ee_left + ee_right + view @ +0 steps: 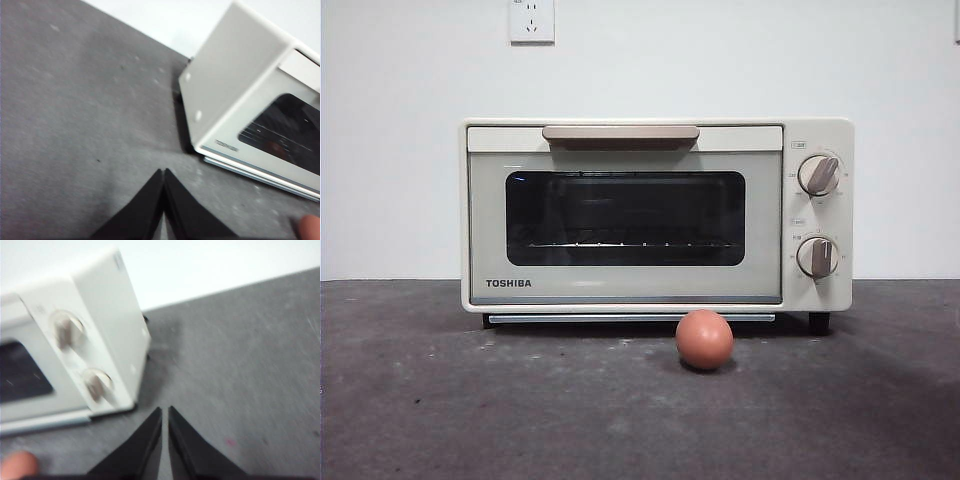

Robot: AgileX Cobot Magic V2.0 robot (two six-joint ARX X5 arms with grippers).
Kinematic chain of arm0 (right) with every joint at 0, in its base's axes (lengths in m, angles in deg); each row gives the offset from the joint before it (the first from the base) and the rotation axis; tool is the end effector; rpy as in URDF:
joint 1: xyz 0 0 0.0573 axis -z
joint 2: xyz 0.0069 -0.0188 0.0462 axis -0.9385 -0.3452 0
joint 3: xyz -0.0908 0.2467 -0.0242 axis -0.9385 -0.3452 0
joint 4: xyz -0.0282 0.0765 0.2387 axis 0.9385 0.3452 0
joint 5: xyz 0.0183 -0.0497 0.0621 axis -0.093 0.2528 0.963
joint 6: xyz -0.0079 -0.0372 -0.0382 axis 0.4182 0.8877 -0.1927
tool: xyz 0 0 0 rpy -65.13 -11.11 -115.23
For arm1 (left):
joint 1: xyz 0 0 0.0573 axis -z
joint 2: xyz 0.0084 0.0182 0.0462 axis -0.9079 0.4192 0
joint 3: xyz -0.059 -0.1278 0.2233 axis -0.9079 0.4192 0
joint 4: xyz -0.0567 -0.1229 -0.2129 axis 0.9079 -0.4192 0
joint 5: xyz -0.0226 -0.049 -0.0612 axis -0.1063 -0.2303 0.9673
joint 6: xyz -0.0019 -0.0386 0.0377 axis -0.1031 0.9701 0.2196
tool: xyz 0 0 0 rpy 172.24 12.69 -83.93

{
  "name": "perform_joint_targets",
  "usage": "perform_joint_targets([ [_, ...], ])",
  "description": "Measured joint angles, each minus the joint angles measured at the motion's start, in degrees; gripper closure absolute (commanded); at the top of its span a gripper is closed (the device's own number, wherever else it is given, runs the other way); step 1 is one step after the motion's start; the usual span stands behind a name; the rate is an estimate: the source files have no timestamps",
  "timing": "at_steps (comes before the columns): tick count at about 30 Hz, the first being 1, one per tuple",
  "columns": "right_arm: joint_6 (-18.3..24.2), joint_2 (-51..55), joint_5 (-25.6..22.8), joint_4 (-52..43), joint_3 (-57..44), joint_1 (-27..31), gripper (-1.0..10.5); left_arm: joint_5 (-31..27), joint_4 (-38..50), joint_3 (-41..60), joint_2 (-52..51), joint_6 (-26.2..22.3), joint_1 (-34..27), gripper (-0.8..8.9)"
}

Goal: Eggoven

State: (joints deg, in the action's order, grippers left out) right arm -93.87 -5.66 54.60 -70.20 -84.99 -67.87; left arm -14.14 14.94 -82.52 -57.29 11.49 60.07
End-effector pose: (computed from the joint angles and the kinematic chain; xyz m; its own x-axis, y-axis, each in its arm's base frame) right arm 0.0917 0.0019 0.1762 0.9860 0.1449 -0.0828 -0.1118 0.9419 0.3169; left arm 0.0912 0.0002 0.1635 0.9663 -0.1877 -0.1762 0.0802 0.8698 -0.4869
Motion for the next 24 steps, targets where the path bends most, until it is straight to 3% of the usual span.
perform_joint_targets([
  [6,-1.7,-3.7,0.9,7.5,10.4,0.0,9.4,5.3,-3.5,-8.0,4.2,1.1,0.0,8.06],
  [12,-0.3,-13.0,6.9,18.4,22.3,0.0,9.4,12.9,-7.7,-16.9,13.8,0.3,0.0,8.06],
  [18,5.6,-23.7,14.5,30.2,34.7,-0.5,9.4,21.2,-17.2,-29.0,24.6,-7.0,0.1,8.06],
  [24,12.7,-31.8,20.0,42.2,42.8,-4.3,9.4,23.6,-27.8,-37.9,31.8,-14.9,4.2,8.06],
])
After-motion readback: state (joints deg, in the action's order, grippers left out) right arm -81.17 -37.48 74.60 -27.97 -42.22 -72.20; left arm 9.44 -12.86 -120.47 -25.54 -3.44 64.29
